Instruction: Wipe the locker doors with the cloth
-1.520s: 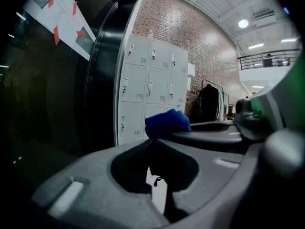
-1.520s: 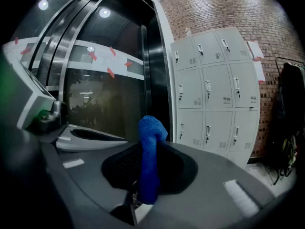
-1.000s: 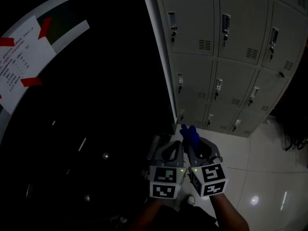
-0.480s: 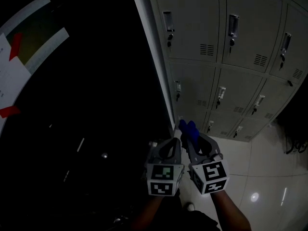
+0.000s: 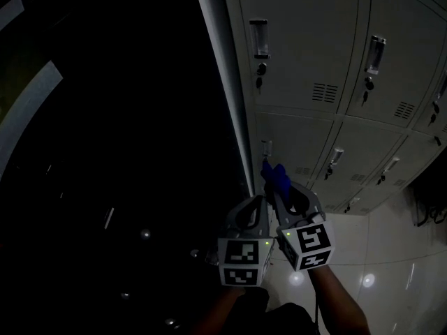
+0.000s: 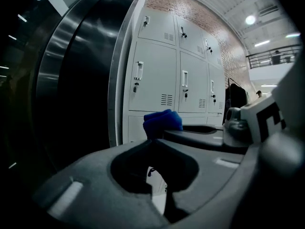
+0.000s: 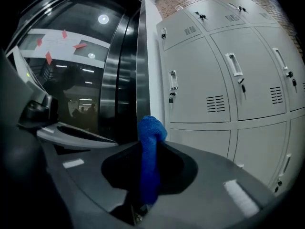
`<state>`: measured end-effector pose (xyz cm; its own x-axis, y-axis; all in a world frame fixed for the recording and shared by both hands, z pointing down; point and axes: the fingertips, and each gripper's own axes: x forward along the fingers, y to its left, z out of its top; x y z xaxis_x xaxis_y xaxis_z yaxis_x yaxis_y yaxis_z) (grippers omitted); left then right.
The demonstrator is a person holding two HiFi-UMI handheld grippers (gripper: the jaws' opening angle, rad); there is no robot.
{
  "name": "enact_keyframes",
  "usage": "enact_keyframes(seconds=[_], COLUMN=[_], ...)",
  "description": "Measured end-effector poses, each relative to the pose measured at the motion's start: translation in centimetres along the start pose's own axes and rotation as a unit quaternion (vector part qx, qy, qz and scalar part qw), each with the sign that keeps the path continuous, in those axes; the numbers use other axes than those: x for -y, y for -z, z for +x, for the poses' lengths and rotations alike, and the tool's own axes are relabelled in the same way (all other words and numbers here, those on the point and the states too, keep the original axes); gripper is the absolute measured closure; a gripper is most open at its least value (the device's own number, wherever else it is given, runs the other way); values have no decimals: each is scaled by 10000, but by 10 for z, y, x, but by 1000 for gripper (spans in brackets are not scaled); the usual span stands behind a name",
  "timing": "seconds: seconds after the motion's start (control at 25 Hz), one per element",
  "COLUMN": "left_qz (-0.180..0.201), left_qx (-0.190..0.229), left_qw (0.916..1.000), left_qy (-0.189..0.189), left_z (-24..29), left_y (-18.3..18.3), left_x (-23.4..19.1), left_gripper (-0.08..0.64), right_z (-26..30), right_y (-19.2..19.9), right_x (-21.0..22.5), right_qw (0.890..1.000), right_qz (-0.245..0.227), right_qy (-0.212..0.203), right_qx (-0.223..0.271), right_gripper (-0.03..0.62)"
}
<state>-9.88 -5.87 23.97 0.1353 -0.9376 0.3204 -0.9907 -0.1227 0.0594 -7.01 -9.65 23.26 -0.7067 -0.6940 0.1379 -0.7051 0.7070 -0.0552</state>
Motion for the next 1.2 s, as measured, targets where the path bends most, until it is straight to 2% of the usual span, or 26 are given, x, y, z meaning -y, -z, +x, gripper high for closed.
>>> enact_keyframes(seconds=[0.24, 0.6, 0.72, 0.96, 1.2], left_qz=[-252, 220, 263, 192, 221], left_qx=[88, 178, 252, 332, 324], left_qw=[9996, 9995, 9993, 9993, 9992], left_qy=[15, 121, 70, -33, -34], left_z=[44, 99, 106, 119, 135], left_y=[-5, -4, -3, 3, 9], left_x=[-42, -44, -47, -58, -52], left_gripper=[557, 557, 557, 557, 557], right_z=[78, 159, 177, 193, 174], right_y=[6, 19, 18, 18, 20], right_x=[26, 68, 80, 90, 110], right_qw=[9998, 9997, 9992, 9985, 9978], right_qz=[-142, 36, 33, -62, -172], right_qy=[126, 89, 127, 81, 143], right_qx=[27, 239, 368, 532, 627], right_gripper=[529, 529, 529, 529, 529])
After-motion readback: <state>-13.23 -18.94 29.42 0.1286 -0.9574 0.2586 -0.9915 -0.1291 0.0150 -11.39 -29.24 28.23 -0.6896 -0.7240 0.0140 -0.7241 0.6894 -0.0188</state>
